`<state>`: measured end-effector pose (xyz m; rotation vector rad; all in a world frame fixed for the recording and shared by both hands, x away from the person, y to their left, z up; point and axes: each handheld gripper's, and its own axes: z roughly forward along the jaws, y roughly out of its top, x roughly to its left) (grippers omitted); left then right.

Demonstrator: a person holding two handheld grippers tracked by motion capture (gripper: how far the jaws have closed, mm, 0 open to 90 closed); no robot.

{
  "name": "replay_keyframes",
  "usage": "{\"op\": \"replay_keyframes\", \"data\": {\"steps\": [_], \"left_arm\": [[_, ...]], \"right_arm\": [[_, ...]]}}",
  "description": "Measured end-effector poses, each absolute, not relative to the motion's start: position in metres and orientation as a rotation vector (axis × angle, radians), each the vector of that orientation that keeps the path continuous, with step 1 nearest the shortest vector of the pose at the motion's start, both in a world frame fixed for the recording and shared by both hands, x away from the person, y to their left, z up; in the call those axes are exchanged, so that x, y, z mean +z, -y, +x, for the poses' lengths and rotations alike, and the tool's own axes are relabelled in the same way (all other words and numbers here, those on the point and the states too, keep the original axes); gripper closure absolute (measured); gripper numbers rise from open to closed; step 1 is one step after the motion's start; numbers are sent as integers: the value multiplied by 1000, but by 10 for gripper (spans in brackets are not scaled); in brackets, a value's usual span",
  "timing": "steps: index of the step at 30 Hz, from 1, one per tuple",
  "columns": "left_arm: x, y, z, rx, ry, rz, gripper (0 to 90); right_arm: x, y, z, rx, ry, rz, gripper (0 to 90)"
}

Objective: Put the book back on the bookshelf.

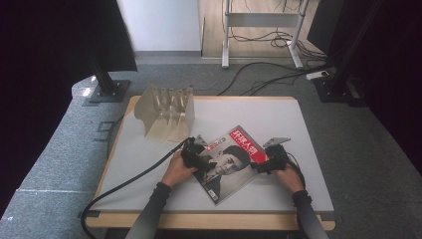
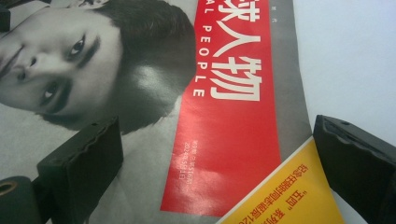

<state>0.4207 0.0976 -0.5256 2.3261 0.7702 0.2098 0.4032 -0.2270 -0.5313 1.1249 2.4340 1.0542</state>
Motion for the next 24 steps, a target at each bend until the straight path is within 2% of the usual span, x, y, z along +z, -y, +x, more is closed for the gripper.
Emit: {"op": "replay_keyframes", "data": {"steps": [12, 16, 24], "left_arm": [[-525, -109, 388, 211, -778, 2332, 0], [-525, -109, 384, 212, -782, 2328, 0], [-525, -109, 364, 226, -807, 2318, 0]], "right_arm": [[-530, 215, 370, 1033, -2445, 1111, 38], [-524, 224, 359, 999, -2431, 1108, 108], [-526, 246, 332, 974, -2426, 1128, 93]]}}
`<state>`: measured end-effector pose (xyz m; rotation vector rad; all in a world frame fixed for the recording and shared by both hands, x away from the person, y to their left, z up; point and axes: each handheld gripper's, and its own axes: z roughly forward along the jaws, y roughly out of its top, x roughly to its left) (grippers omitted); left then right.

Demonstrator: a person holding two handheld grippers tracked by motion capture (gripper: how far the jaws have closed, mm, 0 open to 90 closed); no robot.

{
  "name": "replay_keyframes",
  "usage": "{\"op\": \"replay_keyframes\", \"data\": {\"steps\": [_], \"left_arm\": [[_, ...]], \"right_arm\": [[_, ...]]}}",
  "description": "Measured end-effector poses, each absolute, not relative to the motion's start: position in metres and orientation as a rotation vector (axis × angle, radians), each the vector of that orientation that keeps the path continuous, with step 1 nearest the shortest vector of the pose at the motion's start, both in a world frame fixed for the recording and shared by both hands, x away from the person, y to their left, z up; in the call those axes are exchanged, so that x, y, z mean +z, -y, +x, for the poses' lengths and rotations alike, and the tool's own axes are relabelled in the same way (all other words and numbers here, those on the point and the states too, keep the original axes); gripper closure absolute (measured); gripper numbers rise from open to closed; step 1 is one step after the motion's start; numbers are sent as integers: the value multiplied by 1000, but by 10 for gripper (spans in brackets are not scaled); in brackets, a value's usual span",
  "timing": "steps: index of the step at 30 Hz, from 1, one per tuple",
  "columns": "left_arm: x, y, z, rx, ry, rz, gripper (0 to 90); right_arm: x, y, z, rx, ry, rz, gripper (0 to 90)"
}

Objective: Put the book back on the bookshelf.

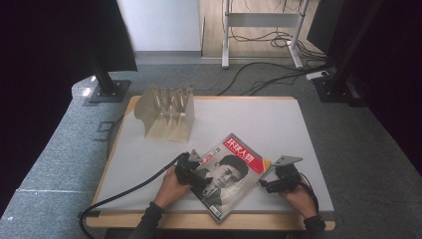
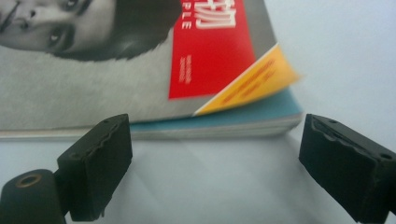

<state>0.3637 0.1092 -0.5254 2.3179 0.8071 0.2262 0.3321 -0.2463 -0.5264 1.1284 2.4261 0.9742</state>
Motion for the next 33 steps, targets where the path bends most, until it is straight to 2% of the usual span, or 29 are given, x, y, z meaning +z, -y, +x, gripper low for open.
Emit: {"op": "replay_keyframes", "data": {"steps": [8, 12, 22, 25, 30, 33], "left_arm": [[-523, -121, 355, 199, -770, 2342, 0], [-517, -139, 359, 272, -795, 2341, 0], [-513, -193, 382, 393, -968, 2315, 0], [-517, -197, 388, 427, -989, 2329, 0], [-525, -195, 391, 347, -990, 2283, 0], [-525, -188, 386, 367, -968, 2289, 0]], "right_arm": [[-527, 238, 334, 910, -2425, 1108, 53], [-529, 237, 335, 899, -2388, 1123, 0], [-531, 237, 345, 912, -2373, 1150, 0], [-531, 236, 350, 905, -2371, 1158, 0], [-531, 235, 356, 905, -2363, 1180, 0], [-531, 234, 361, 906, -2362, 1187, 0]]}}
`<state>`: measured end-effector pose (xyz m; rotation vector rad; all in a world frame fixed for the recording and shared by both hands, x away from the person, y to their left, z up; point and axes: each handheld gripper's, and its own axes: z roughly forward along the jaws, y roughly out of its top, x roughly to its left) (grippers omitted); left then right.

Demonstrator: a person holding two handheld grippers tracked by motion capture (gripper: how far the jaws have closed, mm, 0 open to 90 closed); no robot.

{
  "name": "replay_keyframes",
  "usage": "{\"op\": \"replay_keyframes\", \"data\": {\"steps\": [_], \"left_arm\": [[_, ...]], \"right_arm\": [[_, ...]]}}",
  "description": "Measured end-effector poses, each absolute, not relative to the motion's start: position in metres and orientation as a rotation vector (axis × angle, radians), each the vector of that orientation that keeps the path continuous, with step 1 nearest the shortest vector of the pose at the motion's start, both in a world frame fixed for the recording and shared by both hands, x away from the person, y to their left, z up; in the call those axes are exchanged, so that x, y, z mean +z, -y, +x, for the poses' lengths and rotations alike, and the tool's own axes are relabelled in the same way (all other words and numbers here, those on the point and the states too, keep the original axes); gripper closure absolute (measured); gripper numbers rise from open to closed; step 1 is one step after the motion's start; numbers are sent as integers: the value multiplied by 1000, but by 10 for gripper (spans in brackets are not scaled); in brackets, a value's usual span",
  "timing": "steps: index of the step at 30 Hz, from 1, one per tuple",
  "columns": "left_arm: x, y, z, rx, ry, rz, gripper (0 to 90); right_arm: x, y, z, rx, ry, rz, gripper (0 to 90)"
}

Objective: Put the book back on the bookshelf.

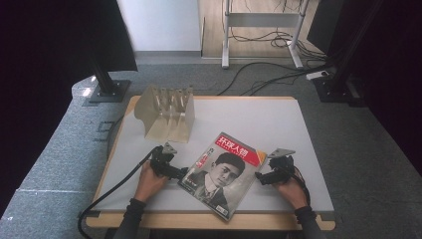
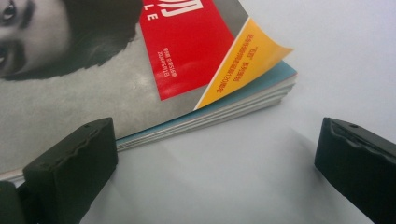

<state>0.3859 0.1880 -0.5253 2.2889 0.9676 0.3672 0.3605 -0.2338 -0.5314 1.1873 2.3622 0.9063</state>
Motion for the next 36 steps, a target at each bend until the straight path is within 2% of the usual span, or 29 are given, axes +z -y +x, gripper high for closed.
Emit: {"op": "replay_keyframes", "data": {"steps": [9, 30, 36], "left_arm": [[-527, -181, 371, 355, -947, 2277, 0], [-528, -153, 337, 286, -764, 2329, 0], [-528, -134, 329, 249, -683, 2349, 0]], "right_arm": [[-531, 232, 382, 889, -2322, 1220, 0], [-529, 216, 449, 846, -2304, 1285, 0], [-530, 210, 464, 856, -2289, 1285, 0]]}}
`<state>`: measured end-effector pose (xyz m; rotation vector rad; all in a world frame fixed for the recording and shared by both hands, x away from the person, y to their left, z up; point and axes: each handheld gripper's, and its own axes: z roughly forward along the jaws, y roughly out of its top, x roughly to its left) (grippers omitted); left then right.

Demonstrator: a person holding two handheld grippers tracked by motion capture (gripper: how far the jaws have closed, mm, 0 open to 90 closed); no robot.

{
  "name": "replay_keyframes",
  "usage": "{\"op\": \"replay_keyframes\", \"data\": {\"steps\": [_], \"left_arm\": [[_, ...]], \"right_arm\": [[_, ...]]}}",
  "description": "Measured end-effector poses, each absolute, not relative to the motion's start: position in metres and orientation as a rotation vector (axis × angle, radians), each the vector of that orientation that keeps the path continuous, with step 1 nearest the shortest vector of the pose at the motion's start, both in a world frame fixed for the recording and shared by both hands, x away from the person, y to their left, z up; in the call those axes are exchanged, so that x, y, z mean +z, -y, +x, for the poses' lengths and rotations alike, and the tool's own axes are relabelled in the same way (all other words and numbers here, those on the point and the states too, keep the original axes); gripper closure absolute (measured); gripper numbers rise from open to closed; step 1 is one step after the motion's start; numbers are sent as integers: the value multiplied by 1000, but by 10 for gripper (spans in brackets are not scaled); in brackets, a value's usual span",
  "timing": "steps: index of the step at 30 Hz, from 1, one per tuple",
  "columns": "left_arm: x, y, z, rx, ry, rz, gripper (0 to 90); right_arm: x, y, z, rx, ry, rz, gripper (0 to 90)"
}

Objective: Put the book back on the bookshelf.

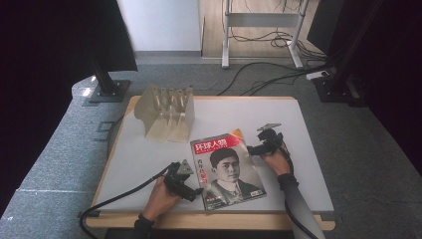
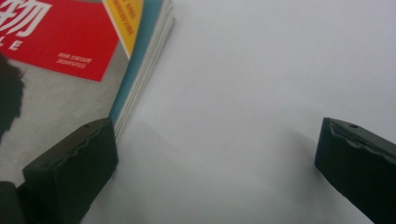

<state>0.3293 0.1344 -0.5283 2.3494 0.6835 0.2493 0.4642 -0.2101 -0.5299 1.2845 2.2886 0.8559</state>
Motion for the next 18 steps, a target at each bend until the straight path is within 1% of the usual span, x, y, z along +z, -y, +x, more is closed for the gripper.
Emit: {"op": "replay_keyframes", "data": {"steps": [5, 9, 10, 13, 15, 18], "left_arm": [[-528, -128, 329, 228, -654, 2355, 0], [-527, -131, 333, 206, -645, 2351, 0], [-526, -132, 336, 214, -666, 2350, 0], [-524, -139, 345, 262, -708, 2346, 0], [-525, -145, 352, 300, -755, 2356, 0], [-527, -152, 360, 301, -813, 2321, 0]], "right_arm": [[-530, 206, 473, 863, -2288, 1292, 0], [-533, 209, 472, 901, -2276, 1293, 0], [-533, 209, 471, 913, -2276, 1287, 6], [-530, 210, 468, 933, -2280, 1274, 67], [-527, 210, 465, 953, -2290, 1275, 67], [-519, 208, 457, 983, -2298, 1257, 66]]}}
